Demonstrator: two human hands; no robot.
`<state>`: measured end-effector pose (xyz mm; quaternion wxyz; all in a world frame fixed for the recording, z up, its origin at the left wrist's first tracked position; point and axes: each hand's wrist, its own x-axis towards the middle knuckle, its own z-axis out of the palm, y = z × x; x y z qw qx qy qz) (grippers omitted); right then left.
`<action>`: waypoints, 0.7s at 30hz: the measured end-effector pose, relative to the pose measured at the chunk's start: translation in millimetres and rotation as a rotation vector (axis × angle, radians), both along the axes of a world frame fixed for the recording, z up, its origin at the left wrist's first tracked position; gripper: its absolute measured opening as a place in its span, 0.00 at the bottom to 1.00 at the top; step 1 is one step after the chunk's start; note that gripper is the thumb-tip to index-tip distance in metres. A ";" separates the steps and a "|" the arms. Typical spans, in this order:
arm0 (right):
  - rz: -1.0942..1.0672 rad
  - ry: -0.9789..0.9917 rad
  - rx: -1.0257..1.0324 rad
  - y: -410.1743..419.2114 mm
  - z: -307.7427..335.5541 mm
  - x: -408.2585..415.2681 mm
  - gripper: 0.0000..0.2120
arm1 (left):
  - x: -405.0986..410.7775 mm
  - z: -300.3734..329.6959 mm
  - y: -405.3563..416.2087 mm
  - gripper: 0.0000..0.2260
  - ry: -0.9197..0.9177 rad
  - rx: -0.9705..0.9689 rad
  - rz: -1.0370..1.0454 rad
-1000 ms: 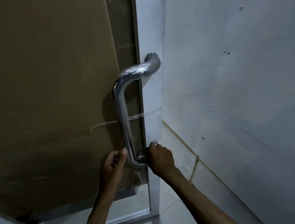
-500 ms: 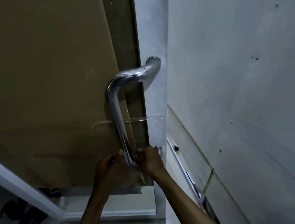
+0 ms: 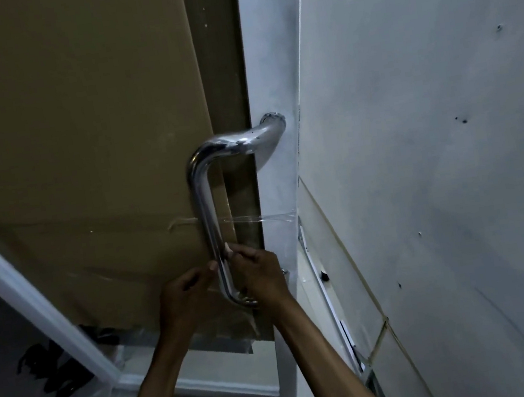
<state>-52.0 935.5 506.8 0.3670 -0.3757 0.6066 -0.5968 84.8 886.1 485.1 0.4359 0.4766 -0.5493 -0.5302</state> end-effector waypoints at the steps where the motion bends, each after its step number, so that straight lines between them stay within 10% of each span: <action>1: 0.018 -0.019 -0.031 2.8 12.1 -0.1 0.07 | -0.6 5.1 0.4 0.06 0.001 -0.020 0.003; 21: 0.091 -0.499 -0.286 -5.4 140.3 -5.7 0.10 | -16.5 67.7 -2.7 0.05 0.193 -0.250 0.088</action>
